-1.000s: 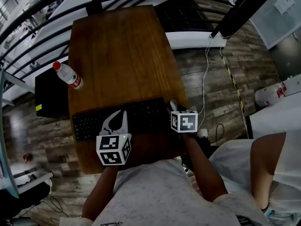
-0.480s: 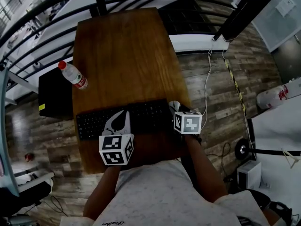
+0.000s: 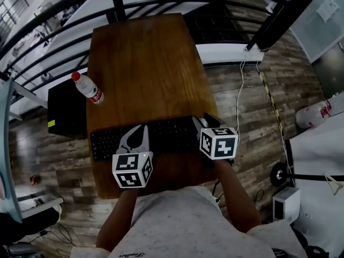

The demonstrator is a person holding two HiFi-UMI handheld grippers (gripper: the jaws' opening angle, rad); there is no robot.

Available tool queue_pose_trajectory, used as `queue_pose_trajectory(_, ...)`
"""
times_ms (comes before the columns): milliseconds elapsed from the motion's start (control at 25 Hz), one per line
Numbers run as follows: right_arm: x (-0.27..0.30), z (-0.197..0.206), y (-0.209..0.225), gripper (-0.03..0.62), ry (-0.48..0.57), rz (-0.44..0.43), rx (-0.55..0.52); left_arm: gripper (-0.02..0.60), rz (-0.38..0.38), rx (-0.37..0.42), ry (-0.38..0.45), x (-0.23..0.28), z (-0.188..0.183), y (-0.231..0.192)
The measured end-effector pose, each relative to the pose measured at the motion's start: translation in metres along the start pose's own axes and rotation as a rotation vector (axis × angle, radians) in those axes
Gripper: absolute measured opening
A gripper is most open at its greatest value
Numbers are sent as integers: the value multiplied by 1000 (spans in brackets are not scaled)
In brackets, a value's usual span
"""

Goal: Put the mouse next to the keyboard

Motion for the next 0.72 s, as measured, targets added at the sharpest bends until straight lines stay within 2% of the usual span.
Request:
queue_pose_trajectory(360,-39,-53,-53,146,197,-149,-116,-5,-18,-1,43,-13,-23,-5)
queue_pose_trajectory(600,-60,-67,-76,123,292,-194,-192,-5,-18,20,69,-25,-32,-2)
queue_pose_trajectory(720,-64,-69,-83,85,321,-215,-208,-5,-25,25,76,-28,-34,-3)
Point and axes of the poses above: the fingertips, and each gripper's own axes: x forward along the fingers, y to its right, z out of its underside, the point moved 5 cm from there along -x, backward along the fingers, and after that the axes turned 3 degrees about z, right-handed, at the moved point
